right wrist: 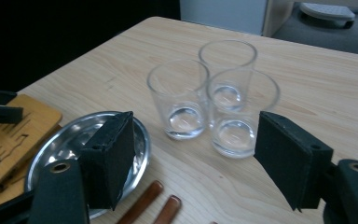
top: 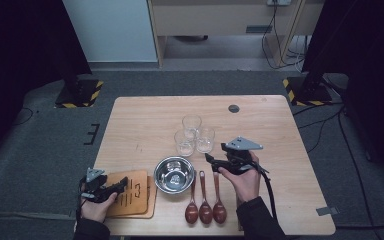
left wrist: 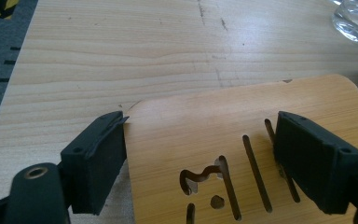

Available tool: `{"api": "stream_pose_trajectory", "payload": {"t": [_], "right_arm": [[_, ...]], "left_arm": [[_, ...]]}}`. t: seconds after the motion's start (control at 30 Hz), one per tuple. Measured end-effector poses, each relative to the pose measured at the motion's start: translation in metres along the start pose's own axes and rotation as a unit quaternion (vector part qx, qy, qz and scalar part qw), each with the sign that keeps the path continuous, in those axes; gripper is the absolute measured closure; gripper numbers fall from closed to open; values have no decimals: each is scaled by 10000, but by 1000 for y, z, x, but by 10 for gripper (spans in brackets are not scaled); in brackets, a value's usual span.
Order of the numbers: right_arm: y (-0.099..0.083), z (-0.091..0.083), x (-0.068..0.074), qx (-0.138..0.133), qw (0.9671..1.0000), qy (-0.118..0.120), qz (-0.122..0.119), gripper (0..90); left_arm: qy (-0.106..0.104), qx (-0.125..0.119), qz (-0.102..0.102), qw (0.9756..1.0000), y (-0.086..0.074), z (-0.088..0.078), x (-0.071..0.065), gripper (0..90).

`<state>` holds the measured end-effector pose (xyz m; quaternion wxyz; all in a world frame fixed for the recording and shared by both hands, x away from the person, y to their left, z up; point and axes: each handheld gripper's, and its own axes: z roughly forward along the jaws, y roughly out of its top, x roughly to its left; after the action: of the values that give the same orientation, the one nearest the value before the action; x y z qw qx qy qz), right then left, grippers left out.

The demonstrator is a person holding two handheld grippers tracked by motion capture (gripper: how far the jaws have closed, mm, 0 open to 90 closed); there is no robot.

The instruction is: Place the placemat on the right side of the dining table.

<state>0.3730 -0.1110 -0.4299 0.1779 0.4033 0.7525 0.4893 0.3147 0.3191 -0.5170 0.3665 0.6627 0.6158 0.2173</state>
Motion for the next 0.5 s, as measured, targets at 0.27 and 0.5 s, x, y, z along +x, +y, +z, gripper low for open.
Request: {"api": "stream_pose_trajectory", "payload": {"t": [0.27,0.5], "right_arm": [[12,20,27,-12,9994,337,-55,292],[16,33,41,6,9985,548,-62,295]], "left_arm": [[-3,-141,-21,9999,2,-6,0,169],[15,-234,-35,9997,4,-10,0,169]]}}
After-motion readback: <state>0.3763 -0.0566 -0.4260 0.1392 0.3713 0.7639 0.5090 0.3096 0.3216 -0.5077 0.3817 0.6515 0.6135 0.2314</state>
